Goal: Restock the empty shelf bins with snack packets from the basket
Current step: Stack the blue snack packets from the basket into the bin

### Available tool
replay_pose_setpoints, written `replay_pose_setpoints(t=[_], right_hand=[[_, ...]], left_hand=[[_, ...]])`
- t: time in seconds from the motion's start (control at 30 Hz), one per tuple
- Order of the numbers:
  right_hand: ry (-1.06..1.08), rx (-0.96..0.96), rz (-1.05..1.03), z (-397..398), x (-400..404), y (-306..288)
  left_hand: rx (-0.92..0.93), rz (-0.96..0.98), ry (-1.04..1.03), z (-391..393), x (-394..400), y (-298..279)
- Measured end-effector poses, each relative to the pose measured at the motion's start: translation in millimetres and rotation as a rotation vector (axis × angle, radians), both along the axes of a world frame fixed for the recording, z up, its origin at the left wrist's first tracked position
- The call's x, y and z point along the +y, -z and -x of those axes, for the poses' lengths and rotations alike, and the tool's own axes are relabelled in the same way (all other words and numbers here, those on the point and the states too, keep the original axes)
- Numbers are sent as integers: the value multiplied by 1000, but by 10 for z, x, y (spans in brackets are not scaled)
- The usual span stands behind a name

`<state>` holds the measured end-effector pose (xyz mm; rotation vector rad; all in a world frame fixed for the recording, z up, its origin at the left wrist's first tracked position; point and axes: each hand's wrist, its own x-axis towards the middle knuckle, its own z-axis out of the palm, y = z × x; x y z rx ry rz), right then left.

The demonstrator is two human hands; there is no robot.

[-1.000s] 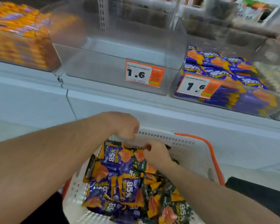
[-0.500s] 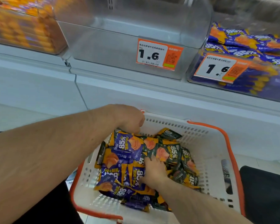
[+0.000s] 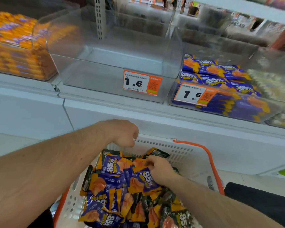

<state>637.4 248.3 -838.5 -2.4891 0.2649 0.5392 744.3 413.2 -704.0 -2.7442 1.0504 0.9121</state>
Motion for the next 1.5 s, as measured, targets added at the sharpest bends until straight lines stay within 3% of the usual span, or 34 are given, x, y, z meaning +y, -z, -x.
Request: replay_pose_setpoints(t=[0.23,0.4,0.47,0.53,0.6,0.67,0.83,1.07,1.17,1.3,1.5], right_hand=[[-73,-292,-51,-442,-458,-1295],[-115,-468,-58,-558,-510,-2080],[-83,-670,44,-533,-539,-2244],[90,-985,82,-457,-590,-2346],[284,-1281,13,-341,-625,-2409],[413,-1382,-111,-225,-632,-2419],[453,-1024,-613,-29,-518,-2367],[600,-848,-850,-298,-630,-2528],[654,-798,-922,-470,-777,-2602],[801,-880,-824,-759,-1146,-2753],[972,-845,-600,-1238,-1704,-2744]], left_hand=[[129,224,-106,63,-168,-178],[215,621,-177,179,-381,-460],[242,788,-261,191,-420,-570],[257,942,-334,188,-460,-673],[262,1107,-418,194,-515,-788],[282,1282,-501,197,-587,-894],[401,1484,-636,210,-781,-1066],[348,1418,-576,76,-972,-1174],[142,1373,-503,-54,-1041,-1237],[-403,1206,-420,-269,-1056,-1164],[-516,923,-391,-361,-1069,-937]])
